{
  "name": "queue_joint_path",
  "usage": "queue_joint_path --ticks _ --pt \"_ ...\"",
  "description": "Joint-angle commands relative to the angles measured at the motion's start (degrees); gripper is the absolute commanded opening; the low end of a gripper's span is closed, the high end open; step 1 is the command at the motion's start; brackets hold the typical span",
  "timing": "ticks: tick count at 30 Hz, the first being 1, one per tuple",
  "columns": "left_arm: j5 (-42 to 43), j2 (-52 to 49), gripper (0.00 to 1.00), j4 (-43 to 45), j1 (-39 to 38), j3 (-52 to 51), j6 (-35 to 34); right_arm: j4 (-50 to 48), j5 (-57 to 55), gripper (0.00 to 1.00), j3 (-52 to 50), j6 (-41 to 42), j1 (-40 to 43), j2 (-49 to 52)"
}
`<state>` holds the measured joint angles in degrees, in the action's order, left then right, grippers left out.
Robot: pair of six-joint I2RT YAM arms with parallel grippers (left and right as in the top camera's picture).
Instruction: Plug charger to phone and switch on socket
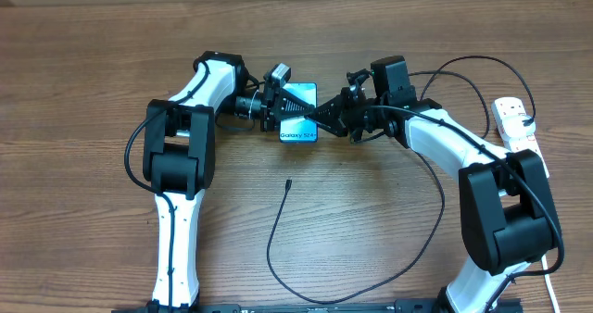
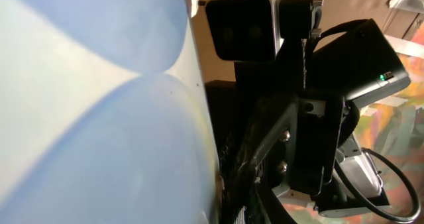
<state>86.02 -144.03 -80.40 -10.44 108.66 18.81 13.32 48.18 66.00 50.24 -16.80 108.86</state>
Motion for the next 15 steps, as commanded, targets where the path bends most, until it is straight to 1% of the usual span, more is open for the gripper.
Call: queue_joint_path --ticks 1,5,8,9,12,15 --pt "2.1 1.3 0.04 -0.6 -0.2 1.0 -1.0 3.8 -9.1 0.11 -1.9 -2.4 -0.9 1.8" --pt "2.1 1.3 0.04 -0.6 0.4 1.0 -1.0 3.6 -4.4 0.15 -1.9 -6.0 -0.9 1.8" --pt "2.1 1.3 0.04 -0.6 0.8 1.0 -1.0 3.5 -1.3 0.14 -1.9 -8.0 -0.9 1.8" --pt "2.1 1.3 0.04 -0.6 0.9 1.0 -1.0 3.5 -0.5 0.13 -1.9 -8.5 -0.9 1.8" --pt "2.1 1.3 0.04 -0.6 1.0 1.0 -1.0 3.4 0.4 0.04 -1.9 -8.6 -0.9 1.8" --pt "2.1 1.3 0.04 -0.6 1.0 1.0 -1.0 2.4 3.2 0.04 -1.9 -9.0 -0.9 1.8"
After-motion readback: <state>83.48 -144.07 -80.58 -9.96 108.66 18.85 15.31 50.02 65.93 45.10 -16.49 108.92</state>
